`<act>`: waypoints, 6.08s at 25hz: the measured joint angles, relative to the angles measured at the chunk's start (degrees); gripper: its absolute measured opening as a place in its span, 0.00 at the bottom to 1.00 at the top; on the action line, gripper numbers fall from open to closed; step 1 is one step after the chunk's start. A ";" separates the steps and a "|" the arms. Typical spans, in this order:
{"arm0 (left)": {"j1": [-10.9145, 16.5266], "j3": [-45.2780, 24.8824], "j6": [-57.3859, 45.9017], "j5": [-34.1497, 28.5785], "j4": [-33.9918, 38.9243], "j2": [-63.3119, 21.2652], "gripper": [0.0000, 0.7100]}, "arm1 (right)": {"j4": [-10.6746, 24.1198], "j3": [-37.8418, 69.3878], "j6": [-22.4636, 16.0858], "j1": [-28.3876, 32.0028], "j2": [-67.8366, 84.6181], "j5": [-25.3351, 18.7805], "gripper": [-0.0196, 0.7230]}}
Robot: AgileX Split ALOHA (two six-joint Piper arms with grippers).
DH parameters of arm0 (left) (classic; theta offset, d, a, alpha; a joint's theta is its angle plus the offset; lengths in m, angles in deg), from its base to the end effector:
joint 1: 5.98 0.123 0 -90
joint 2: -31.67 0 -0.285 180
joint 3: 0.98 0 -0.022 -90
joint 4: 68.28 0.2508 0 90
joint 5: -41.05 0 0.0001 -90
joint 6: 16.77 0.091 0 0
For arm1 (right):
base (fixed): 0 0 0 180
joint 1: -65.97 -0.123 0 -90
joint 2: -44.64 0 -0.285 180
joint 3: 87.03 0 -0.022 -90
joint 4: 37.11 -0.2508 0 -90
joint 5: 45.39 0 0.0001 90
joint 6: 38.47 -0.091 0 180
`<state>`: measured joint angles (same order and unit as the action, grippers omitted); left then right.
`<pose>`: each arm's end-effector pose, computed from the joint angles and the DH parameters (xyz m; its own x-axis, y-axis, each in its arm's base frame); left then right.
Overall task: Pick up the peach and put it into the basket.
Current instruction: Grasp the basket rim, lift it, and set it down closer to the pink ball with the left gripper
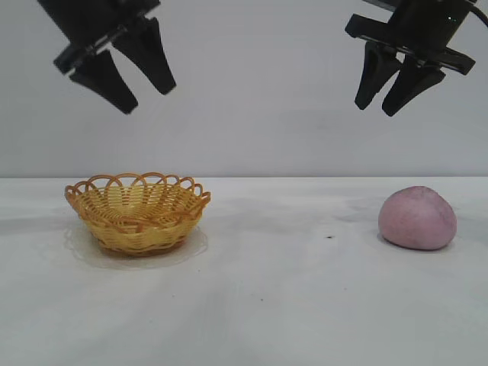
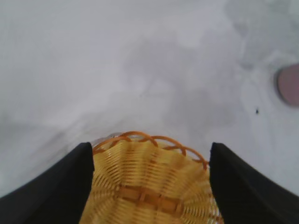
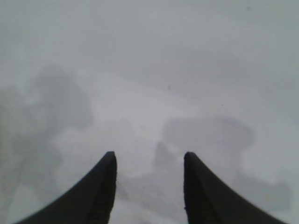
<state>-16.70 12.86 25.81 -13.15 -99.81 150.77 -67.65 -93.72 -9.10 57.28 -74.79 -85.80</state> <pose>0.4065 -0.1163 0.2525 -0.6872 0.4878 -0.5384 0.6631 0.7239 -0.1905 0.4146 0.0937 0.2209 -0.8158 -0.2109 -0.5386 -0.3856 0.8923 0.2347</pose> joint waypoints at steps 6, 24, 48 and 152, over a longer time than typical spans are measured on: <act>0.00 8.83 0.14 -11.89 10.79 0.49 0.50 | 0.00 0.00 0.00 0.00 0.00 -0.12 0.41; -4.23 14.48 1.70 -15.96 20.63 11.93 0.46 | 0.00 0.00 0.00 0.00 0.00 -0.81 0.41; -4.62 19.95 2.42 -12.70 21.81 22.96 0.46 | 0.63 0.00 0.00 0.00 0.00 -1.36 0.41; -9.83 -8.56 -45.11 -9.50 44.81 -10.63 0.69 | 1.53 0.00 0.00 0.00 0.00 -4.60 0.41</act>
<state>-26.53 4.31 -19.31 -22.65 -55.00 140.14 -66.12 -93.72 -9.10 57.28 -74.79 -90.41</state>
